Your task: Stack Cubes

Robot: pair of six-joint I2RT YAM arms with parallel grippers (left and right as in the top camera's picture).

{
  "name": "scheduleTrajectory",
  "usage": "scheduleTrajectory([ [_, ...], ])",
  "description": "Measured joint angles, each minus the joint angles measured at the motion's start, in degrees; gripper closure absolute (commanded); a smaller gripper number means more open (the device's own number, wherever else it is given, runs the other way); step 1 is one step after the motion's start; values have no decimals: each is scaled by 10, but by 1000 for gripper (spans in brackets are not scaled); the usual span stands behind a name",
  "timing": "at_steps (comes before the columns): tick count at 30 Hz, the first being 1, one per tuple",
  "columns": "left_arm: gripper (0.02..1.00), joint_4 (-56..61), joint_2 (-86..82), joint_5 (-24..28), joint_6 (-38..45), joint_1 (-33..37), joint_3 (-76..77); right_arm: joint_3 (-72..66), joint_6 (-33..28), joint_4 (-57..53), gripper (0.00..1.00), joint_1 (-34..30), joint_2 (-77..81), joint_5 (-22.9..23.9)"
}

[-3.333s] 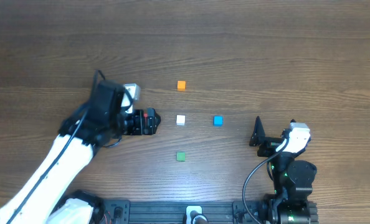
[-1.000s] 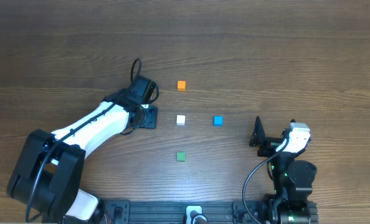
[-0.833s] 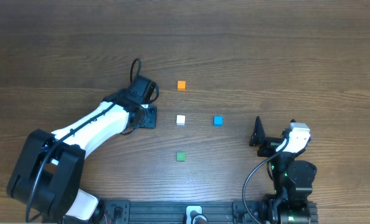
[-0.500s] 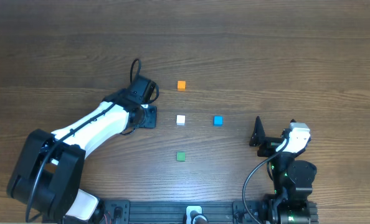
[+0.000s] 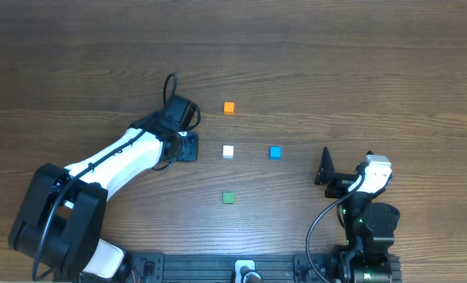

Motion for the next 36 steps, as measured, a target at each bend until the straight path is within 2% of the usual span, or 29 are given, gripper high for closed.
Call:
scheduleTrajectory([
  [7,921,-60,3,4,-37,-30,59,0,0,0,9,0,0,0],
  [15,928,-143,4,2,-96,-86,189,0,0,0,9,0,0,0],
  [22,939,-223,79,-16,-144,-131,296,0,0,0,7,0,0,0],
  [28,947,-245,105,-15,-181,-138,303,0,0,0,9,0,0,0],
  [36,945,-248,110,-15,-192,-155,303,0,0,0,9,0,0,0],
])
